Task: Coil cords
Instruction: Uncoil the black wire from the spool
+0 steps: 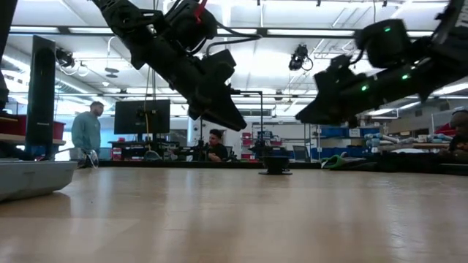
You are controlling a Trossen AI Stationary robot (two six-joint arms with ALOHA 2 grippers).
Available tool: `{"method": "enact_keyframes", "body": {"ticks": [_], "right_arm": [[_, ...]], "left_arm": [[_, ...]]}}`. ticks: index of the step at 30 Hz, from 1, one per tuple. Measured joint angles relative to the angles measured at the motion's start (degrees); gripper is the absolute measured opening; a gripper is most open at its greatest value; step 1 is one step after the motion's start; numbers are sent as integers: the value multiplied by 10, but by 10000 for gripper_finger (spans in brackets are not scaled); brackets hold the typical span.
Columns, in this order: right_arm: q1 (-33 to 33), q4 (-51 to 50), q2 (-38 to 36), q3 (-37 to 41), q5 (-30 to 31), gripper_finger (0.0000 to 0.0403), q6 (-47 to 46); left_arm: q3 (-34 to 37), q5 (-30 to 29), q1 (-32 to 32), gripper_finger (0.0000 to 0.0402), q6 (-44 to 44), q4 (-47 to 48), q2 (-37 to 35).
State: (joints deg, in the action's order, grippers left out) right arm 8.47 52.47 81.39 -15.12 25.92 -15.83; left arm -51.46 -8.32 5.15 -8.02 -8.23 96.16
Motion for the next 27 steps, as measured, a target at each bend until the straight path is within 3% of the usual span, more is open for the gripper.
{"method": "enact_keyframes", "body": {"ticks": [8, 13, 16, 21, 27], "right_arm": [[3, 1, 67, -48, -4, 121, 40], [-6, -3, 63, -50, -74, 119, 82], [-9, -3, 63, -50, -79, 126, 97], [-9, -6, 63, -50, -79, 167, 86], [-9, -47, 62, -50, -74, 247, 71]], "left_arm": [[0, 0, 0, 147, -1, 4, 0], [0, 0, 0, 147, -1, 6, 0], [0, 0, 0, 147, -1, 4, 0], [0, 0, 0, 147, -1, 4, 0], [0, 0, 0, 147, -1, 4, 0]]}}
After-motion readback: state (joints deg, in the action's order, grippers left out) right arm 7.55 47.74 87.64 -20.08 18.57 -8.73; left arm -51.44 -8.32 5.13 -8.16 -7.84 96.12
